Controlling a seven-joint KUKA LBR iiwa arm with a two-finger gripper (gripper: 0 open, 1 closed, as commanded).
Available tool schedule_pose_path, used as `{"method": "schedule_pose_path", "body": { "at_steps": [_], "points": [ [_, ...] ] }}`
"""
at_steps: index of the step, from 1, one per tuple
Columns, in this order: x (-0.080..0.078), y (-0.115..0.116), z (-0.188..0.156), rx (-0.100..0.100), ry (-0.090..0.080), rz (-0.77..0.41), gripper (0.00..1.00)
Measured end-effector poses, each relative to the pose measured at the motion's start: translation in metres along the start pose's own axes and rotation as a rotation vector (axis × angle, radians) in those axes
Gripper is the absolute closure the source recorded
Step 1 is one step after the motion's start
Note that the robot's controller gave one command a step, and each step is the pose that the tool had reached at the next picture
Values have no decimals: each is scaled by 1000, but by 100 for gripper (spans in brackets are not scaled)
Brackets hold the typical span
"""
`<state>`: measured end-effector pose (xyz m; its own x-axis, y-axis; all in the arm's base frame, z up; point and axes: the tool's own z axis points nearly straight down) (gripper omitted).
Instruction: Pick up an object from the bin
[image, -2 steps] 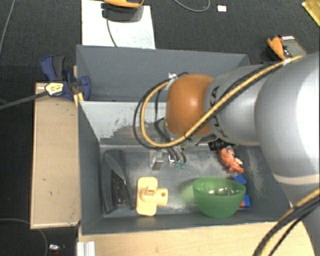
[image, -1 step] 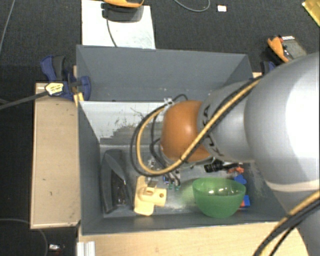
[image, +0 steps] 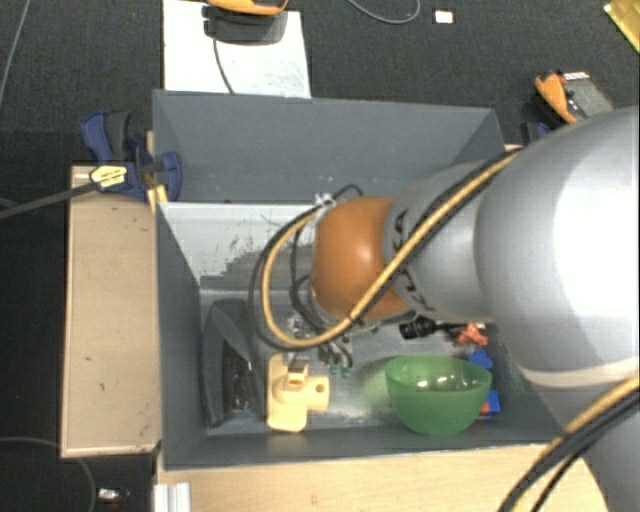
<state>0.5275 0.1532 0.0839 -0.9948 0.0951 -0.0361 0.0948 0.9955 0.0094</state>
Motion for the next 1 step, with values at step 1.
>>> {"method": "schedule_pose_path", "body": {
  "at_steps": [1],
  "points": [
    [18,-4,4,-17,-50,52,100]
  ]
}}
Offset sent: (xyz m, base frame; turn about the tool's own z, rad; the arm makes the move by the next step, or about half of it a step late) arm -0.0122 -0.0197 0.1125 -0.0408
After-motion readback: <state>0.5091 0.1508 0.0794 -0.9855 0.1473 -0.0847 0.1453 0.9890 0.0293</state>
